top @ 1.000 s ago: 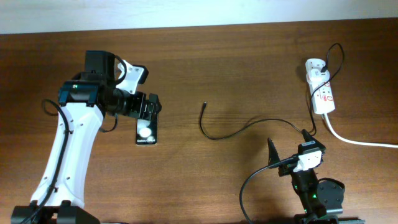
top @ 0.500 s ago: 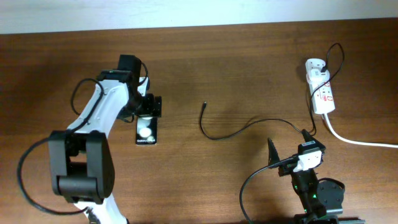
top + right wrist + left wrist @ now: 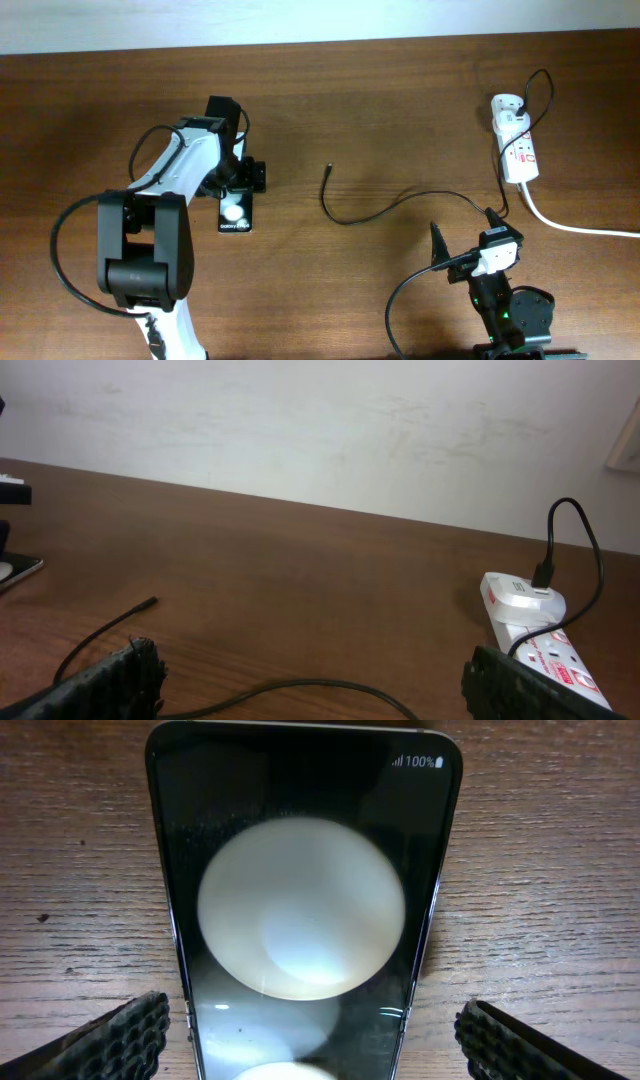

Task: Plug charger to phone and switch on socket
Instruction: 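Move the left gripper down onto the black phone and grasp it, then lift the phone with the left gripper and tilt it upright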

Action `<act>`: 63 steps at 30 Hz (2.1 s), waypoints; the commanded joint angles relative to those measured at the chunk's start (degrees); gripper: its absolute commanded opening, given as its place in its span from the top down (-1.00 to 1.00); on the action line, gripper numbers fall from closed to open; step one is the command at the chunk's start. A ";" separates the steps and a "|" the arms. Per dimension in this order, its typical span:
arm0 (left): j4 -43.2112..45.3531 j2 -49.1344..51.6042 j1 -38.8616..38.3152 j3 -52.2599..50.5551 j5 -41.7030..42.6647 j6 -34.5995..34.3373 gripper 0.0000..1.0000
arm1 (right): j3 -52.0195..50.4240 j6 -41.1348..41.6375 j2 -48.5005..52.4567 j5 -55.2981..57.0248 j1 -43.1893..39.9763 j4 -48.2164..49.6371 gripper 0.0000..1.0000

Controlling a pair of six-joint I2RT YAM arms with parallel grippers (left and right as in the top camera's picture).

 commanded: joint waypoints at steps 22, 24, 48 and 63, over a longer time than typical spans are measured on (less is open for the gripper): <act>4.85 1.03 -0.68 -4.87 -0.50 -2.43 -0.68 | -0.28 0.63 -0.42 -0.72 0.33 -0.28 -0.97; 4.87 1.03 -0.68 -4.96 -0.48 -2.43 -0.60 | -0.28 0.63 -0.42 -0.72 0.33 -0.28 -0.97; -6.88 0.96 -0.66 2.29 -0.31 -2.40 -0.28 | -0.28 0.63 -0.42 -0.72 0.33 -0.28 -0.97; -14.12 0.96 -0.66 10.01 4.81 0.46 -0.19 | -0.28 0.63 -0.42 -0.72 0.33 -0.28 -0.97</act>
